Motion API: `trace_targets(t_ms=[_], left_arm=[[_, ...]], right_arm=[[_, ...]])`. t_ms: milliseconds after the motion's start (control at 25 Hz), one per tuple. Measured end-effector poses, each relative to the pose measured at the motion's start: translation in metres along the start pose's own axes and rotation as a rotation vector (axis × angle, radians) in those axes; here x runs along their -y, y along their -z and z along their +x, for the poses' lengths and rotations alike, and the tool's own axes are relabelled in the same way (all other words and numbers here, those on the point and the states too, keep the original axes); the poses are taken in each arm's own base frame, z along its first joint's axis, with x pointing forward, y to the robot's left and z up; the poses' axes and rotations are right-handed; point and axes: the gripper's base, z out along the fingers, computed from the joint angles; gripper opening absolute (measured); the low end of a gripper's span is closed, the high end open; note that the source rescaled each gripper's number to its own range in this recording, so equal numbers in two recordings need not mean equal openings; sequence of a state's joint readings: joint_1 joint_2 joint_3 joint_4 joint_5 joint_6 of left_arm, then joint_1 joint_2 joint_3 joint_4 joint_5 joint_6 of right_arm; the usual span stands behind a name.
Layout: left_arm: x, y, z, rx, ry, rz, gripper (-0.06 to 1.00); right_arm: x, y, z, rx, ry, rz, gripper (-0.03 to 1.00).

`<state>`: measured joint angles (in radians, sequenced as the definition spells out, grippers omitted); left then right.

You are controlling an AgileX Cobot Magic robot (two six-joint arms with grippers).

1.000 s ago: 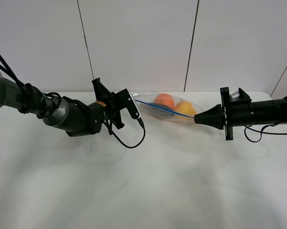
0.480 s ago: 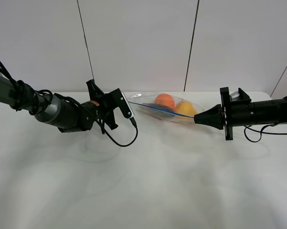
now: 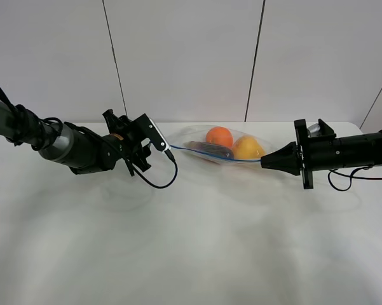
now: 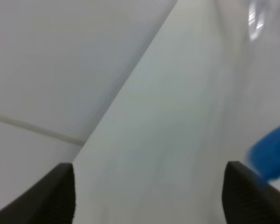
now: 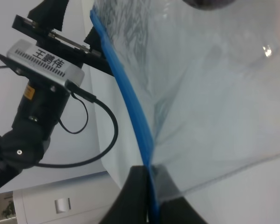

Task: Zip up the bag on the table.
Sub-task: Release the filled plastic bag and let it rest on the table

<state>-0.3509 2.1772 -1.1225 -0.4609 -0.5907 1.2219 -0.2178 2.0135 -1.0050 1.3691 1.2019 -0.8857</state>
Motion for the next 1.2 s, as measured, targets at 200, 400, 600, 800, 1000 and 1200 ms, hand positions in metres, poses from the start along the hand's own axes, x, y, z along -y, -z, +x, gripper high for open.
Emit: trace_targets(t_ms=[200, 400, 600, 800, 1000, 1200], left_arm=[[-0.019, -0.005, 0.027, -0.078, 0.055, -0.023, 0.93], [-0.028, -0.008, 0.045, -0.147, 0.121, -0.007, 0.91], [-0.035, -0.005, 0.045, -0.219, 0.278, 0.087, 0.83], [-0.066, 0.002, 0.04, -0.25, 0.539, 0.198, 0.82], [-0.1, 0.007, 0.055, -0.252, 0.9, 0.43, 0.82], [-0.135, 0.022, 0.079, -0.291, 1.161, 0.645, 0.82]], right_arm=[[0.0, 0.0, 0.0, 0.0, 0.0, 0.0, 0.0], [0.0, 0.0, 0.0, 0.0, 0.0, 0.0, 0.0], [0.0, 0.0, 0.0, 0.0, 0.0, 0.0, 0.0], [0.0, 0.0, 0.0, 0.0, 0.0, 0.0, 0.0], [0.0, 0.0, 0.0, 0.0, 0.0, 0.0, 0.0], [0.0, 0.0, 0.0, 0.0, 0.0, 0.0, 0.0]])
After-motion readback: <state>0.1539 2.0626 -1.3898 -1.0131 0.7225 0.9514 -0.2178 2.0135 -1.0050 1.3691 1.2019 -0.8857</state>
